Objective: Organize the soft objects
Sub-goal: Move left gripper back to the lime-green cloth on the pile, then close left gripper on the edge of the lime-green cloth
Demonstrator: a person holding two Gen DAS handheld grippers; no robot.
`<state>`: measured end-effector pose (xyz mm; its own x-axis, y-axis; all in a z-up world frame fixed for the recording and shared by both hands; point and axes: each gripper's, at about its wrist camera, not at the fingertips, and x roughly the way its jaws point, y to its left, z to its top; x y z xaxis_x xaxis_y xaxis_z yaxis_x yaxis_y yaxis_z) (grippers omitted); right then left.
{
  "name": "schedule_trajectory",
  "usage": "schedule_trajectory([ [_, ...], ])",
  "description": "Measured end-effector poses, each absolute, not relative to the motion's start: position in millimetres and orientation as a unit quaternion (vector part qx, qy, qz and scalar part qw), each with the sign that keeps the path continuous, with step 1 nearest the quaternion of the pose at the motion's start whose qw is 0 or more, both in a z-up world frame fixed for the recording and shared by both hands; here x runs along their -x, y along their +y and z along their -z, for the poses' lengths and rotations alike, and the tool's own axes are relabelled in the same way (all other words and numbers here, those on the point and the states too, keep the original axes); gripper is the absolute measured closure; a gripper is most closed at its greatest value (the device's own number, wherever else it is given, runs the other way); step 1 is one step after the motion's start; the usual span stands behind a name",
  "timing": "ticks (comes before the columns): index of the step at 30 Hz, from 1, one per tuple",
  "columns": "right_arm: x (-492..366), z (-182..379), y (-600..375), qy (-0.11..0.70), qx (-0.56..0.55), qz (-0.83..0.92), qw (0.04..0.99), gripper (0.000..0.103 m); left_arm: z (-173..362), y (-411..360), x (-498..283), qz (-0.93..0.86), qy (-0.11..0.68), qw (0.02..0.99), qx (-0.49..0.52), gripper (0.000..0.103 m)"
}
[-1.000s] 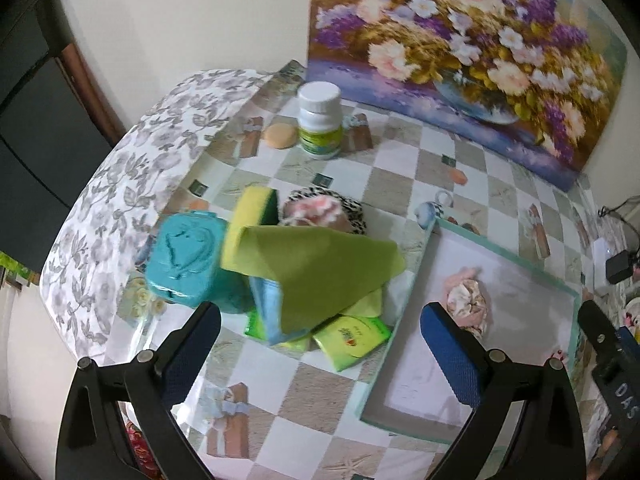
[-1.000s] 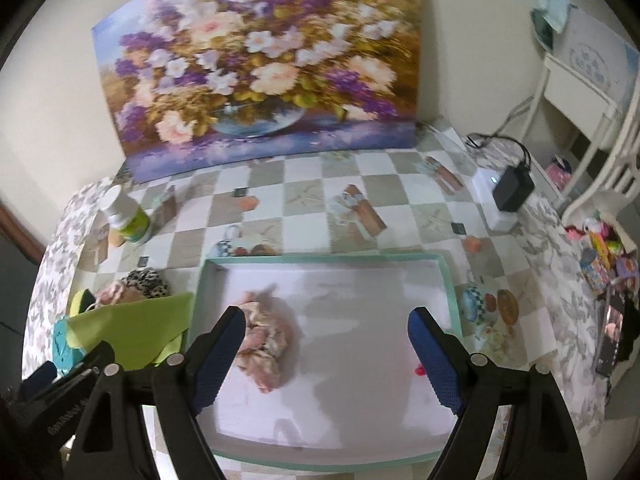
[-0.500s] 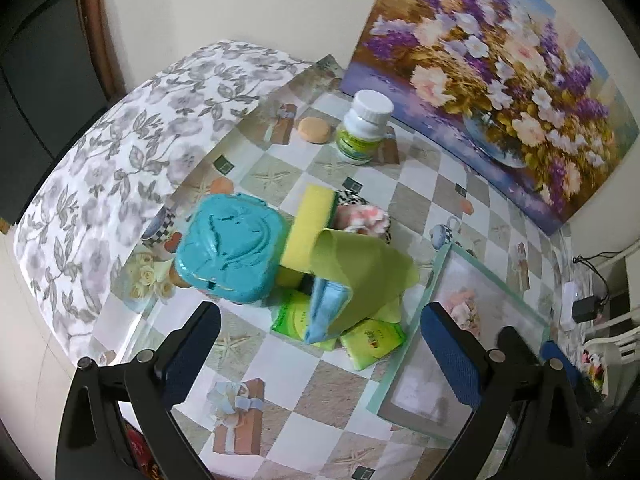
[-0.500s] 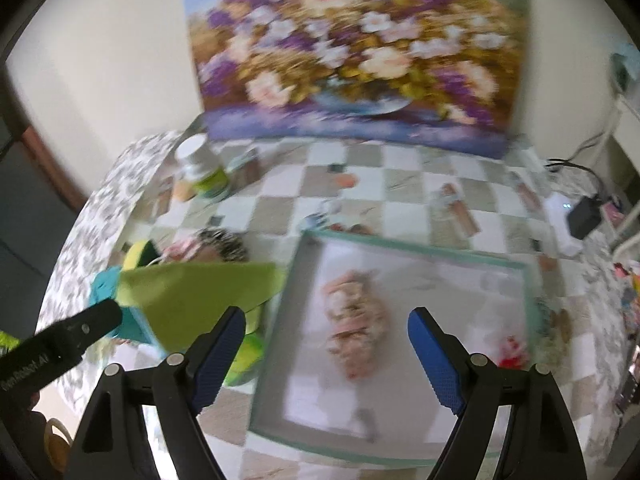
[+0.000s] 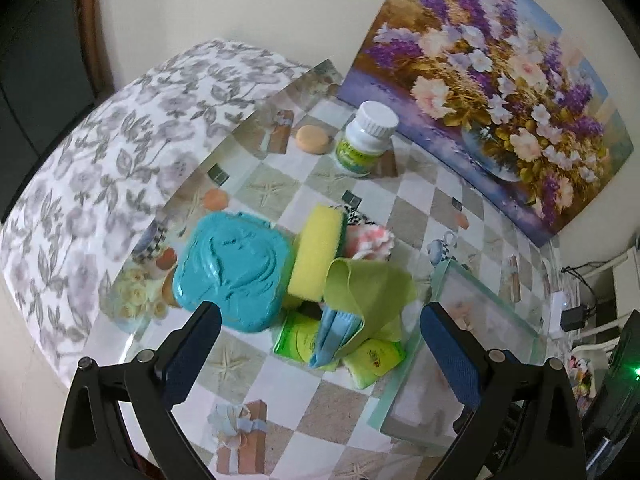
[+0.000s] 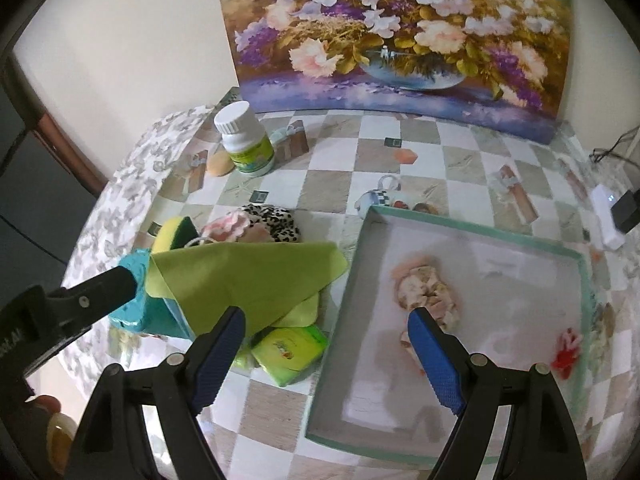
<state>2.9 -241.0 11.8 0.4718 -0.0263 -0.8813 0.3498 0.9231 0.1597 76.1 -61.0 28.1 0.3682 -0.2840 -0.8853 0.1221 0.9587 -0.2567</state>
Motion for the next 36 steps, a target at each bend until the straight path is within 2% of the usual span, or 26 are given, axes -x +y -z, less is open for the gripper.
schedule_trajectory([
  [6, -8.1, -6.1, -245.1, 0.504, -0.168, 0.119, 0.838, 0.017, -26.3, -75.8, -88.1, 0.145, 0.546, 0.823, 0.056, 0.005],
  [8, -10.2, -4.5, -246.6, 0.51, -0.164, 0.129, 0.835, 0.017, -23.2, -81.6, -93.9, 0.155, 0.549, 0.82, 0.05, 0.014],
  [10, -12.3, -3.8, -248.5, 0.51, -0.161, 0.134, 0.834, 0.017, -18.0, -86.0, -98.6, 0.162, 0.555, 0.815, 0.046, 0.027],
  [12, -14.0, -2.5, -250.9, 0.511, -0.16, 0.135, 0.834, 0.017, -11.3, -89.0, -102.2, 0.166, 0.563, 0.808, 0.046, 0.032],
  [15, -16.3, 0.0, -253.6, 0.513, -0.159, 0.143, 0.831, 0.017, -0.8, -92.6, -106.6, 0.165, 0.574, 0.801, 0.042, 0.044],
  [18, -17.8, 4.6, -256.4, 0.518, -0.166, 0.147, 0.826, 0.017, 2.7, -95.5, -108.6, 0.16, 0.571, 0.805, 0.027, 0.049],
  [22, -19.0, 8.7, -258.0, 0.522, -0.172, 0.149, 0.822, 0.017, 1.5, -97.3, -108.0, 0.159, 0.56, 0.813, 0.009, 0.067],
  [24, -18.7, 9.4, -258.6, 0.523, -0.174, 0.149, 0.821, 0.017, 1.5, -97.7, -107.6, 0.156, 0.559, 0.815, 0.002, 0.072],
  [29, -17.4, 8.2, -259.3, 0.521, -0.176, 0.151, 0.821, 0.017, 0.7, -96.0, -107.1, 0.151, 0.559, 0.815, -0.002, 0.081],
  [36, -15.0, 9.9, -265.7, 0.523, -0.19, 0.155, 0.816, 0.017, -2.3, -95.9, -105.9, 0.169, 0.565, 0.808, 0.02, 0.082],
])
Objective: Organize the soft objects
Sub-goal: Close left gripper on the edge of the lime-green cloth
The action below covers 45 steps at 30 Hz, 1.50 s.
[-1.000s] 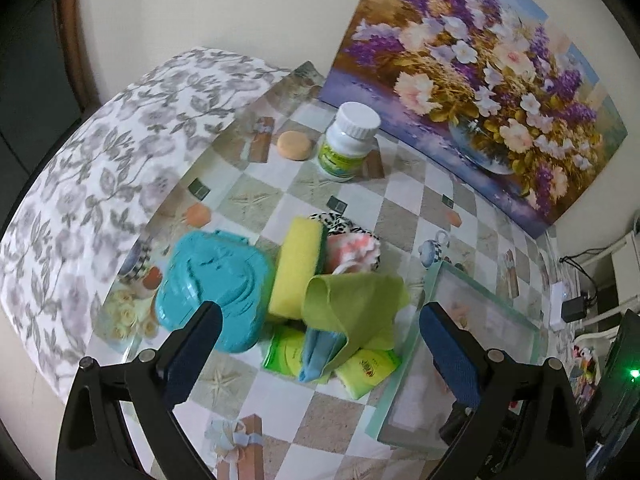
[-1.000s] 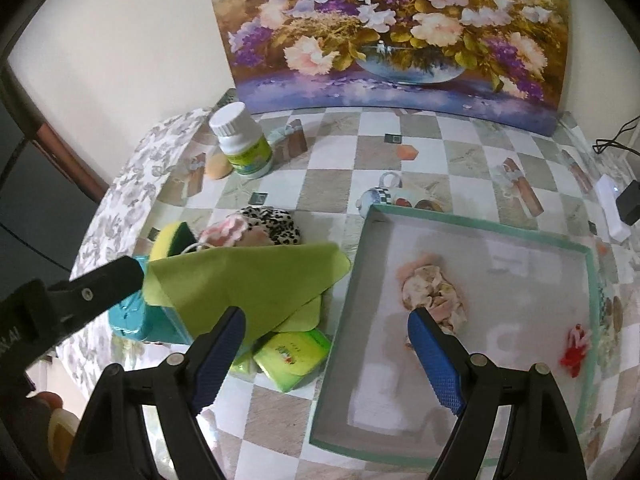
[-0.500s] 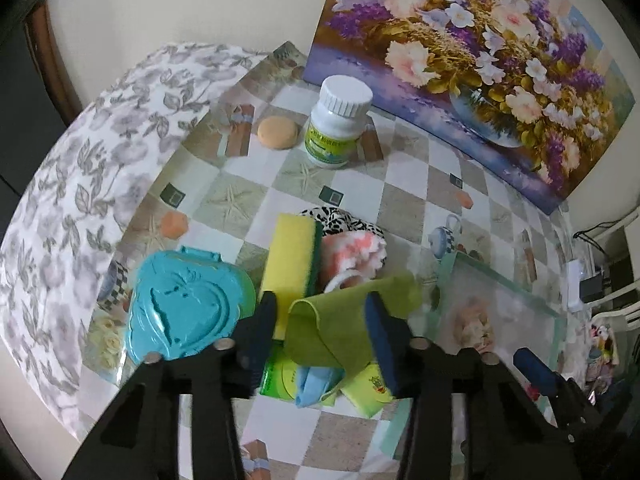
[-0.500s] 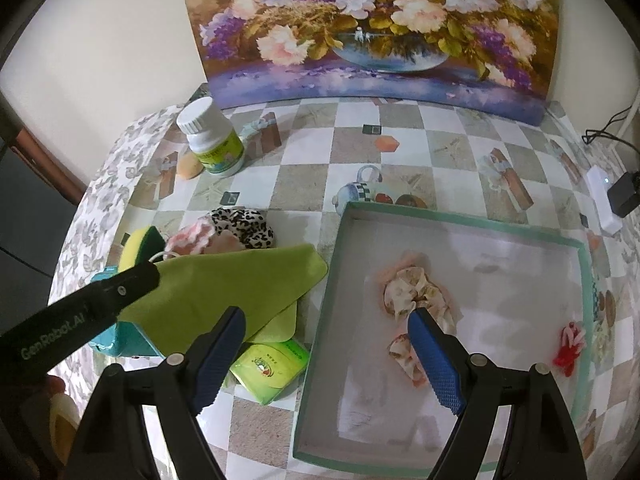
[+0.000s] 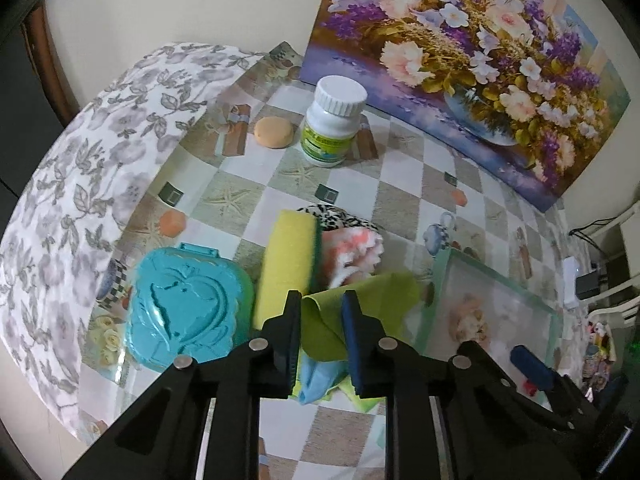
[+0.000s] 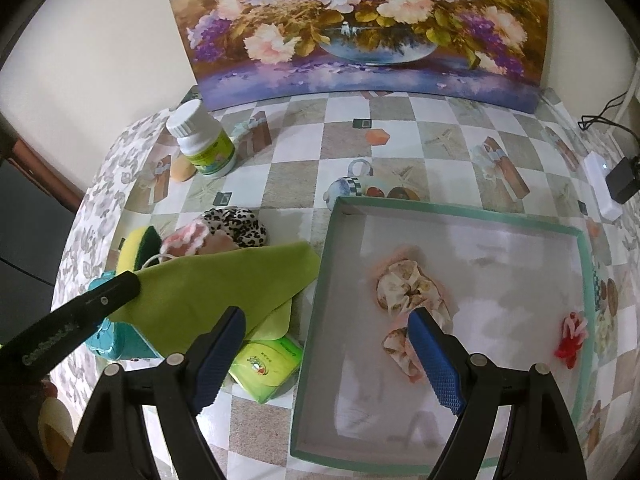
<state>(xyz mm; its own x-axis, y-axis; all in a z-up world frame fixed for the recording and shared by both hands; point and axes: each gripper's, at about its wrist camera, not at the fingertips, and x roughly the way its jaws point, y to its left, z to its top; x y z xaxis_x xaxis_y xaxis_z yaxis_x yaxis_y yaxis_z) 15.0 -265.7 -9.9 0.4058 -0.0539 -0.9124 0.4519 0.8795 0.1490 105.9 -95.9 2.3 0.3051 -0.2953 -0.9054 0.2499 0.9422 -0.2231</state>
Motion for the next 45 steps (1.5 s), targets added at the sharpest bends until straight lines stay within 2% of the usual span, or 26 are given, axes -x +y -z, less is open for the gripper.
schedule_trajectory([
  [9, -13.1, 8.6, -267.6, 0.522, -0.196, 0.154, 0.816, 0.017, -5.2, -104.3, -101.1, 0.183, 0.563, 0.805, 0.019, 0.082],
  [11, -13.0, 8.6, -268.0, 0.522, -0.196, 0.154, 0.816, 0.017, 0.3, -106.1, -101.7, 0.179, 0.567, 0.804, 0.017, 0.087],
  [12, -12.9, 8.5, -268.2, 0.522, -0.196, 0.154, 0.816, 0.017, 2.2, -106.5, -101.9, 0.177, 0.568, 0.803, 0.017, 0.095],
  [18, -12.3, 10.7, -270.3, 0.524, -0.2, 0.156, 0.813, 0.017, 4.4, -109.2, -101.0, 0.178, 0.561, 0.808, 0.017, 0.1],
  [45, -6.4, 3.7, -282.0, 0.517, -0.21, 0.164, 0.814, 0.017, -22.9, -121.1, -89.4, 0.271, 0.525, 0.802, 0.089, 0.102],
])
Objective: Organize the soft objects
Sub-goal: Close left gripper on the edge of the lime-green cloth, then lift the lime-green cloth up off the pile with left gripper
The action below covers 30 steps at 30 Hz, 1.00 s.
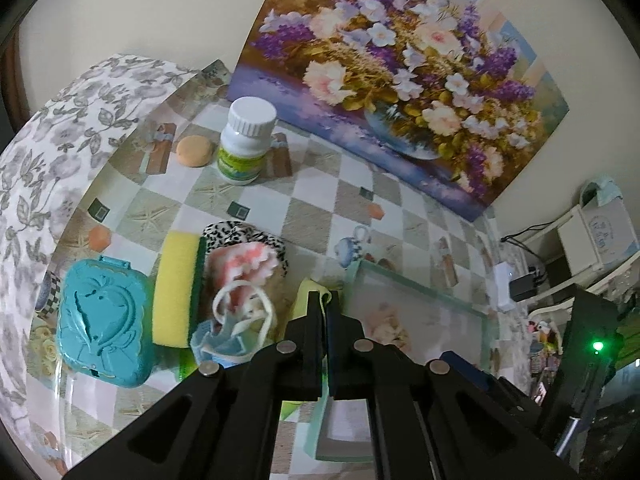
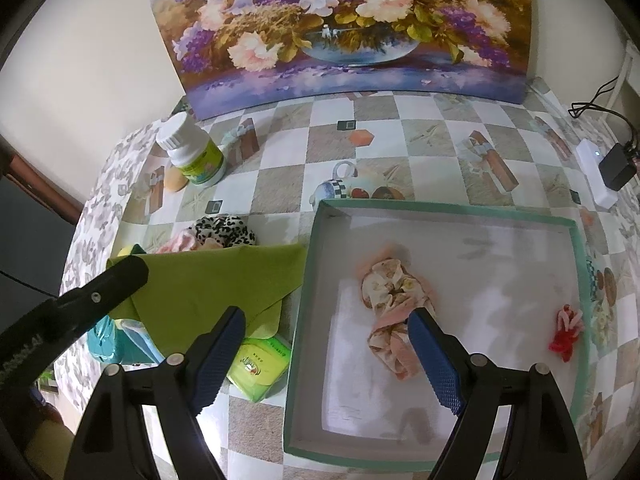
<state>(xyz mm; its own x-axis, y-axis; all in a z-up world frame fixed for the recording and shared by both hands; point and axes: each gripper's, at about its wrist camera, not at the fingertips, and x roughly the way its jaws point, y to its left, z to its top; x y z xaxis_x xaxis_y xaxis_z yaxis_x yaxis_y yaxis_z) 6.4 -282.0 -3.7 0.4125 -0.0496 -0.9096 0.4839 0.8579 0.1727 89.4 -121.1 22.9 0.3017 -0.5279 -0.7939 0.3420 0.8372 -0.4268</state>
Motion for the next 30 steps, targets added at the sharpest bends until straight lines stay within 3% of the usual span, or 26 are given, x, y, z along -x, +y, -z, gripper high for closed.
schedule_trajectory([
  [19, -8.2, -2.9, -277.1, 0.511, -0.2, 0.115, 0.828, 0.017, -71.1, -94.5, -84.7, 0.278, 0.458, 0.833, 0.137, 0.102],
  [30, -30.7, 38.8, -219.3, 0.571, -0.079, 0.014, 0.817, 0.023, -64.8, -65.2, -96.3, 0.216, 0.464, 0.846, 0.147, 0.102],
])
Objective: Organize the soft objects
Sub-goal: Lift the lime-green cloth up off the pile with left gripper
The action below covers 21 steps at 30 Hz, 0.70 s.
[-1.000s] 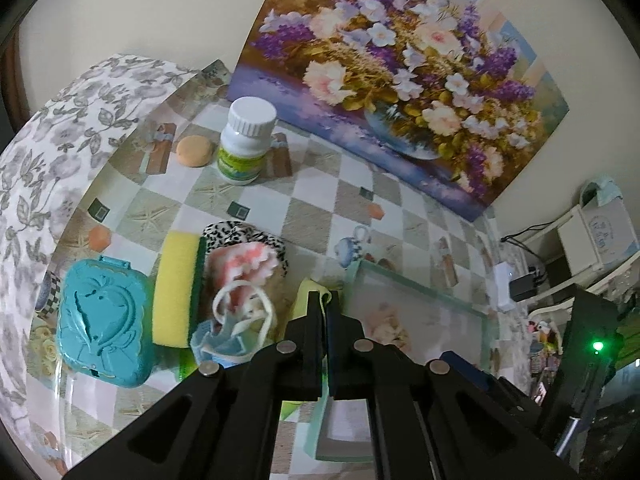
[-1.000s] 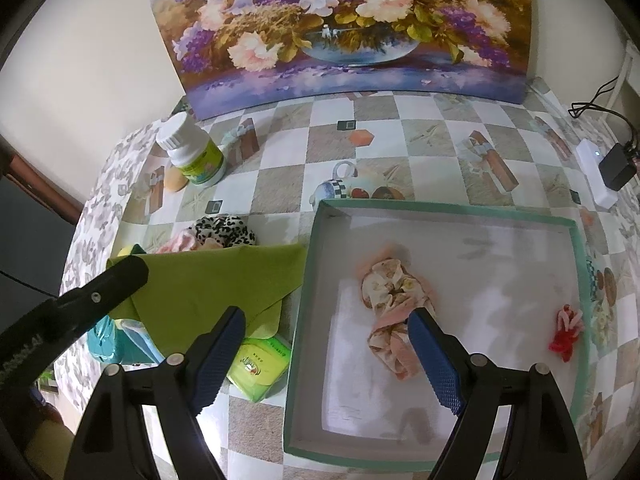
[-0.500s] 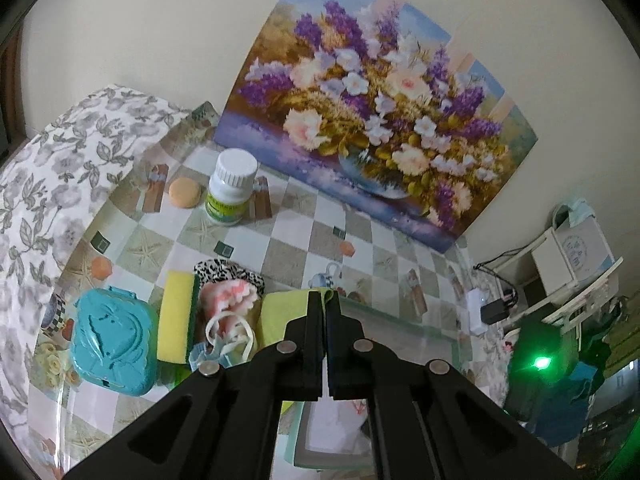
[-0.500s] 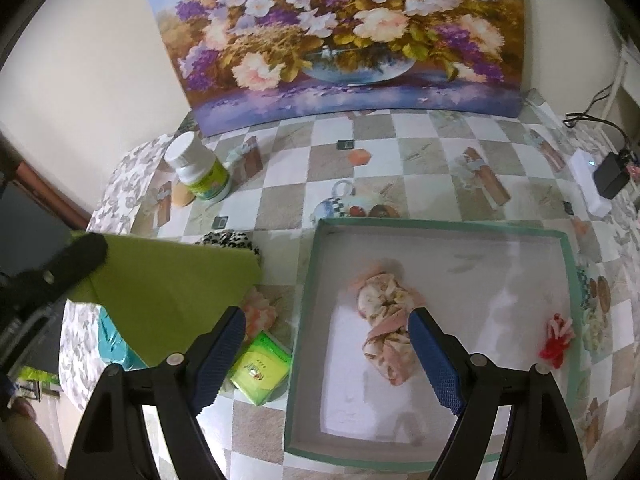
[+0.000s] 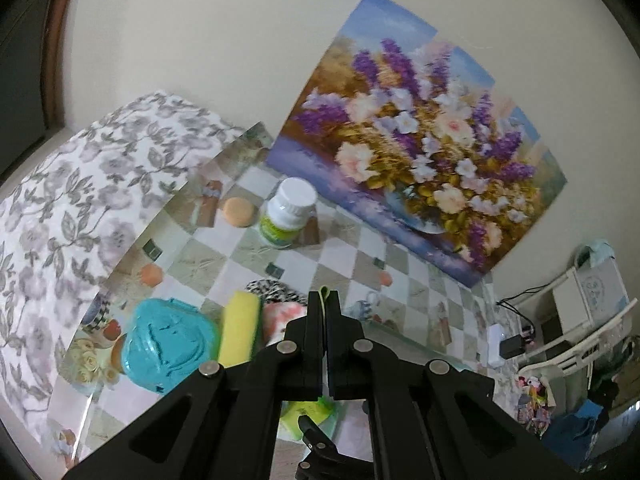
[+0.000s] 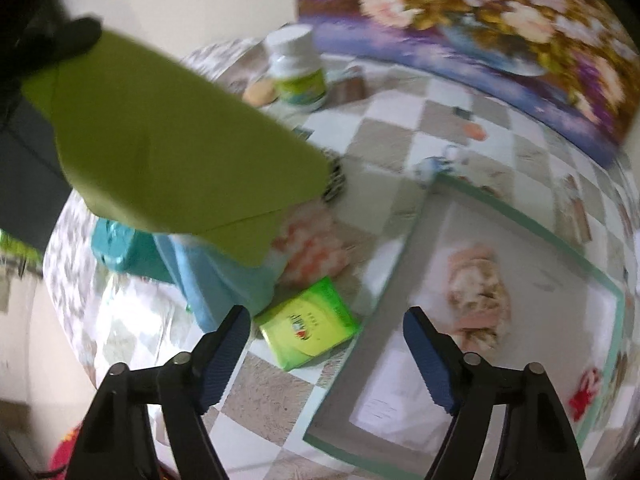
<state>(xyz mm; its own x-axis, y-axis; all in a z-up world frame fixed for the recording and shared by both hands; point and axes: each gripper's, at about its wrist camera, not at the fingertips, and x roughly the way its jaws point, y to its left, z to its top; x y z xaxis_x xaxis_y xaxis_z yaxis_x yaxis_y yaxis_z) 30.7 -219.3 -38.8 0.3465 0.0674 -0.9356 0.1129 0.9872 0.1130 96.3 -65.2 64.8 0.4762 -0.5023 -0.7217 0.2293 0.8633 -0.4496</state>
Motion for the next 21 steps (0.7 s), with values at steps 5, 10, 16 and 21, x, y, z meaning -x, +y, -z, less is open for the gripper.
schedule_trajectory([
  [5, -33.8, 56.4, -208.9, 0.591, -0.05, -0.002, 0.805, 0.032, -53.9, -55.2, -103.4, 0.201, 0.479, 0.84, 0.159, 0.102],
  [10, -34.2, 65.8, -202.5, 0.602, -0.02, -0.007, 0.798, 0.032, -49.3, -49.2, -106.3, 0.196, 0.487, 0.835, 0.168, 0.102],
  [16, -33.1, 62.9, -194.1, 0.595, 0.014, -0.014, 0.804, 0.032, -43.3, -46.4, -109.9, 0.188, 0.498, 0.83, 0.17, 0.102],
  [21, -32.0, 59.2, -173.4, 0.588, 0.058, -0.033, 0.806, 0.032, -40.4, -44.3, -111.7, 0.185, 0.504, 0.826, 0.173, 0.102],
])
